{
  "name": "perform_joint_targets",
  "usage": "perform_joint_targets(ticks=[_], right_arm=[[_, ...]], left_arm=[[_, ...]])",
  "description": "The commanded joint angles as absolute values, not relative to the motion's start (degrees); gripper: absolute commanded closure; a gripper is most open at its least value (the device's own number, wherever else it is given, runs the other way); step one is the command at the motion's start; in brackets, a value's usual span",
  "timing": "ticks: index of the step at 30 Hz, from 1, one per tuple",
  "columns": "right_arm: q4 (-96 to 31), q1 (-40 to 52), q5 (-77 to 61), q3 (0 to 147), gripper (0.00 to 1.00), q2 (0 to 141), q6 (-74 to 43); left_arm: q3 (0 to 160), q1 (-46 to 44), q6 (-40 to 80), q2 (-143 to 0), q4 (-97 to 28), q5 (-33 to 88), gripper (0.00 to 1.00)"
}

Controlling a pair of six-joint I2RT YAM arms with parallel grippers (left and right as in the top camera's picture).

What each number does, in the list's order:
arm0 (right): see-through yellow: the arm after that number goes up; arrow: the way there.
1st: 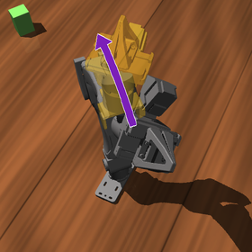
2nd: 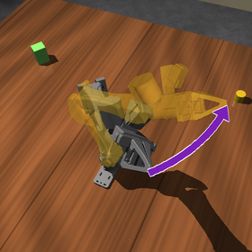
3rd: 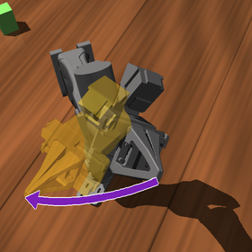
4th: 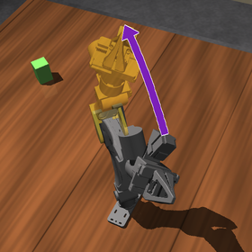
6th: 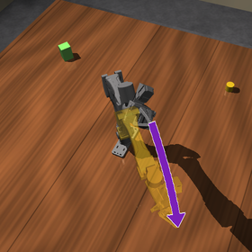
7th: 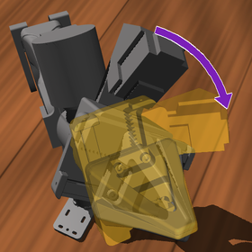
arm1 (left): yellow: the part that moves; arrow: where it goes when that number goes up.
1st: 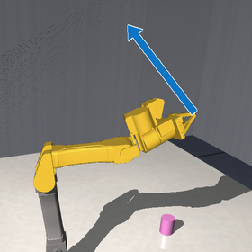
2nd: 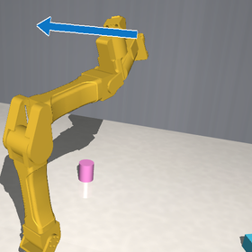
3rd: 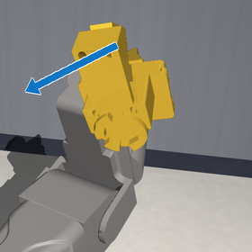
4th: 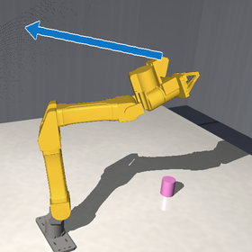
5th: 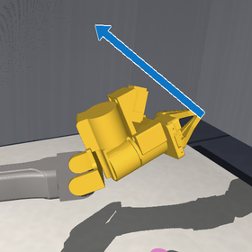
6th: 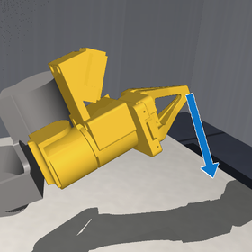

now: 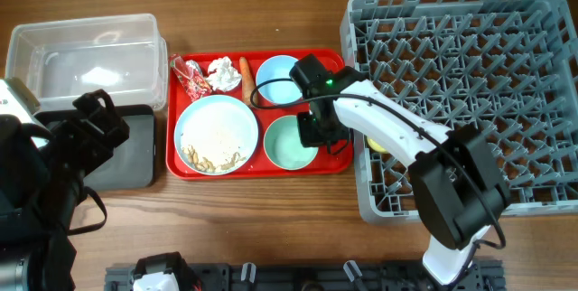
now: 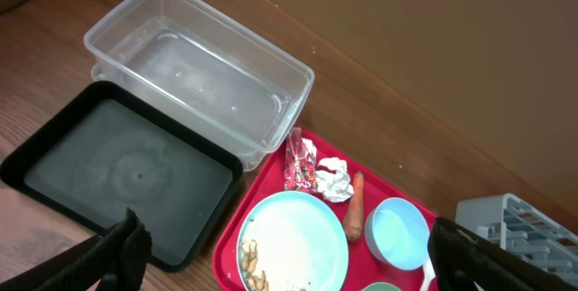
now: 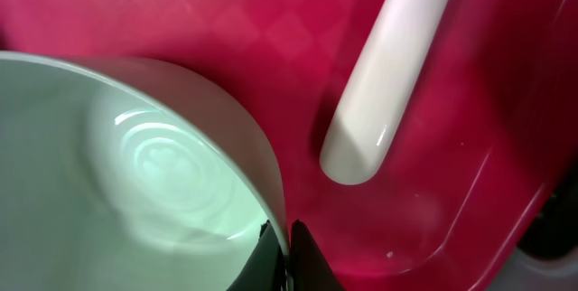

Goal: Sort waste into correct bins and load items into the dishwasher rack
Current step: 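Grasp the green bowl with the right gripper and place it in the rack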

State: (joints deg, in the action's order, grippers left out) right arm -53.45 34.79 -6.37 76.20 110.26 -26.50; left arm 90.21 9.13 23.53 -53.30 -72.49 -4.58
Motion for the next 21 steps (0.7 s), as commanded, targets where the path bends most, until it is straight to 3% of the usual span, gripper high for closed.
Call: perform_joint_targets(ticks=[1,5,12,21], right_arm=[[-53.9,34.9,1.5,76.2,0.95,103.4,-27.3],[-55.7,34.8,18.0,76.2,0.96,91.7,-31.0],[-55.7,31.6,59.8,76.2,0.96,76.0,-34.8],[-51.2,11.4,64.7,76.2,0.96,88.9,-29.3]], left_arm=[[90.2,9.4,24.5,-53.2,-72.3,-5.7,0.0],[90.2,9.4,24.5,-53.2,-72.3,-5.7,0.0],[90.2,9.4,24.5,-53.2,-72.3,-5.7,0.0],[90.2,9.4,24.5,-53.2,-72.3,-5.7,0.0]])
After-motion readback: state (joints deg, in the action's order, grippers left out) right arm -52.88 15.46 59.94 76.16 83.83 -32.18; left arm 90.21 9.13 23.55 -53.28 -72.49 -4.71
